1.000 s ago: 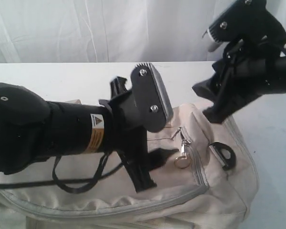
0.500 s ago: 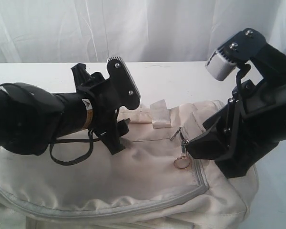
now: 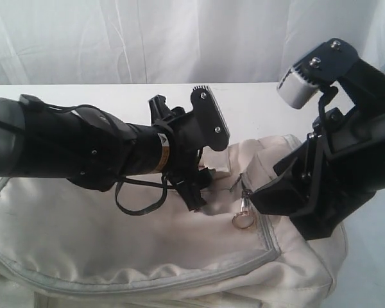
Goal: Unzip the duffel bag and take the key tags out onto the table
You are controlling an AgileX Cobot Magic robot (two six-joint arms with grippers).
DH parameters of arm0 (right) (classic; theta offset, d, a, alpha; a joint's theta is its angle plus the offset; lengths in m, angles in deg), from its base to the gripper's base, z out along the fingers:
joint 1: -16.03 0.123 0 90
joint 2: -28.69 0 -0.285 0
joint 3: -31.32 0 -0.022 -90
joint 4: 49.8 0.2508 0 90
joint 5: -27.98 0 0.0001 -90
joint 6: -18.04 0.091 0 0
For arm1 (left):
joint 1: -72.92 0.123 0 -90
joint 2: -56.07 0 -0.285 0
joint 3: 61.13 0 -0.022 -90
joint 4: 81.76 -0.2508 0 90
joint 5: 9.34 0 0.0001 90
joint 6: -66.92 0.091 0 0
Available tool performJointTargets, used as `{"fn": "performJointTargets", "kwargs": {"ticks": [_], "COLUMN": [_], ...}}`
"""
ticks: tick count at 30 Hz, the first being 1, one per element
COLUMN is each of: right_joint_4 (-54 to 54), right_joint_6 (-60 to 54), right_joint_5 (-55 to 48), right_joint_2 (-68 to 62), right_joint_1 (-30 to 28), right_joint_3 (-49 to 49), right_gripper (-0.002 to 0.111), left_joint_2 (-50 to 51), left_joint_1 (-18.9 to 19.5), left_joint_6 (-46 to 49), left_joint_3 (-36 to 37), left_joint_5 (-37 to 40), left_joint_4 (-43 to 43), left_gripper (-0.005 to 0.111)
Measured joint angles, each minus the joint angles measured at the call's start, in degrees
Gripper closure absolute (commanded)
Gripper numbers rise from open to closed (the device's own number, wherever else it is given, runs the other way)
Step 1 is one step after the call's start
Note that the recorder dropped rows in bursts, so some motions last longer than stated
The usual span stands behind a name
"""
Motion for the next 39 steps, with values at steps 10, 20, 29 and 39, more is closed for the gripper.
{"fn": "performJointTargets", "kwargs": {"ticks": [10, 20, 29, 39], "right_joint_4": [-0.44, -8.17, -8.73, -8.73], "right_joint_6": [0.00, 3.20, 3.68, 3.90], "right_joint_5": [0.00, 0.11, 0.49, 1.96], "right_joint_2": [0.00, 0.00, 0.00, 0.00], "right_joint_1": [0.00, 0.00, 0.00, 0.00], "right_joint_3": [0.00, 0.00, 0.00, 0.00], "right_gripper": [0.054, 0.054, 0.054, 0.054], "left_joint_2": [0.42, -6.18, -4.42, 5.26], "left_joint_1": [0.00, 6.81, 17.41, 18.19], "left_joint_6": [-6.57, -28.20, -45.10, -50.69], "left_joint_3": [-0.03, -0.03, -0.03, -0.03], "left_joint_5": [0.27, -12.78, -29.11, -40.77], "left_joint_4": [-0.13, 0.15, 5.07, 13.48], "left_gripper": [0.028, 0.028, 0.028, 0.028]}}
